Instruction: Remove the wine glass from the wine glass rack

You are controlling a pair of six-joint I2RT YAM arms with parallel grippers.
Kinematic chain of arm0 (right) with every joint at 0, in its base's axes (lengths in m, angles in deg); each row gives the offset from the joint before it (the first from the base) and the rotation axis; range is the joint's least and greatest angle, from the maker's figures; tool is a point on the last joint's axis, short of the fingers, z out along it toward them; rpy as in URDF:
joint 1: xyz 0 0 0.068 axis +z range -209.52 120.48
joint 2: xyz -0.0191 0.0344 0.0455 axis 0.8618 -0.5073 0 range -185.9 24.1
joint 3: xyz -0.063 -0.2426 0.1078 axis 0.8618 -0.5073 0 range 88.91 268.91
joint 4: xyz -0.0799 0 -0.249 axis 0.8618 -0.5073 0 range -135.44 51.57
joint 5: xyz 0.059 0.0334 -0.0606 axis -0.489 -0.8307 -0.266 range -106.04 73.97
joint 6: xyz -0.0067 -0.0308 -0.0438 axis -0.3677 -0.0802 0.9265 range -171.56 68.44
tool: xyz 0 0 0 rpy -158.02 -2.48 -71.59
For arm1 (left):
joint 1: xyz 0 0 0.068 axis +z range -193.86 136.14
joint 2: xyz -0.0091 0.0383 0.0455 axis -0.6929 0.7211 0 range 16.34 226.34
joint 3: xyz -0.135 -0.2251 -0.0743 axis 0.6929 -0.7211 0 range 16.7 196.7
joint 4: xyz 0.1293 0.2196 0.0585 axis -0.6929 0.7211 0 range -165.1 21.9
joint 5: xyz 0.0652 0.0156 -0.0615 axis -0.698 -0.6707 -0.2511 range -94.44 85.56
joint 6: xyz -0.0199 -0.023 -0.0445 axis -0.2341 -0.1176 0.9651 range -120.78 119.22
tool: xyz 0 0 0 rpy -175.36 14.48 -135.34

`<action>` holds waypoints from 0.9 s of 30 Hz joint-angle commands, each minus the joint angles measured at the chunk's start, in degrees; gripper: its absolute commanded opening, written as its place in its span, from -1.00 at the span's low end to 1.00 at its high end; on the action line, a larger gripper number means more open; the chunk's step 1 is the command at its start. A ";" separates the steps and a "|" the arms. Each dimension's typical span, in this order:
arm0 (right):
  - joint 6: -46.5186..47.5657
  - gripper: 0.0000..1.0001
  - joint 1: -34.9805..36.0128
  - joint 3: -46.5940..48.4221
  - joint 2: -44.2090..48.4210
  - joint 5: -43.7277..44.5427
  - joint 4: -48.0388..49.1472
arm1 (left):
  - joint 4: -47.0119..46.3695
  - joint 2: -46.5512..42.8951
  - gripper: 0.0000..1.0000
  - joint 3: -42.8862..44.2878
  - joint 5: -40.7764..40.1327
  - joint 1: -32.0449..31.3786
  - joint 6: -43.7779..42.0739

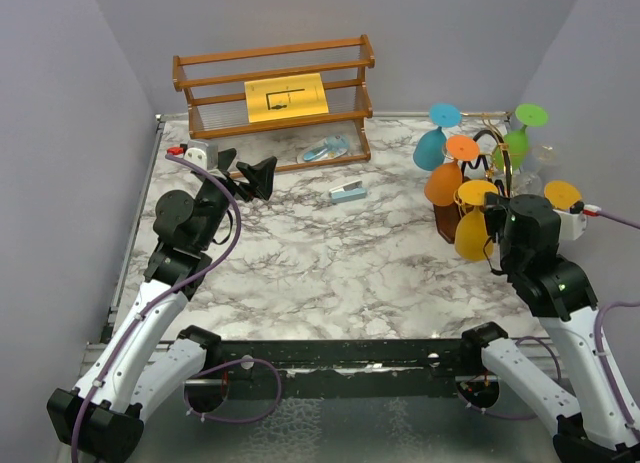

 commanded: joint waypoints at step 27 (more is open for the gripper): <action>-3.83 -0.98 0.51 4.42 2.23 1.65 -2.43 | -1.89 -0.07 0.98 0.11 2.09 -0.13 0.62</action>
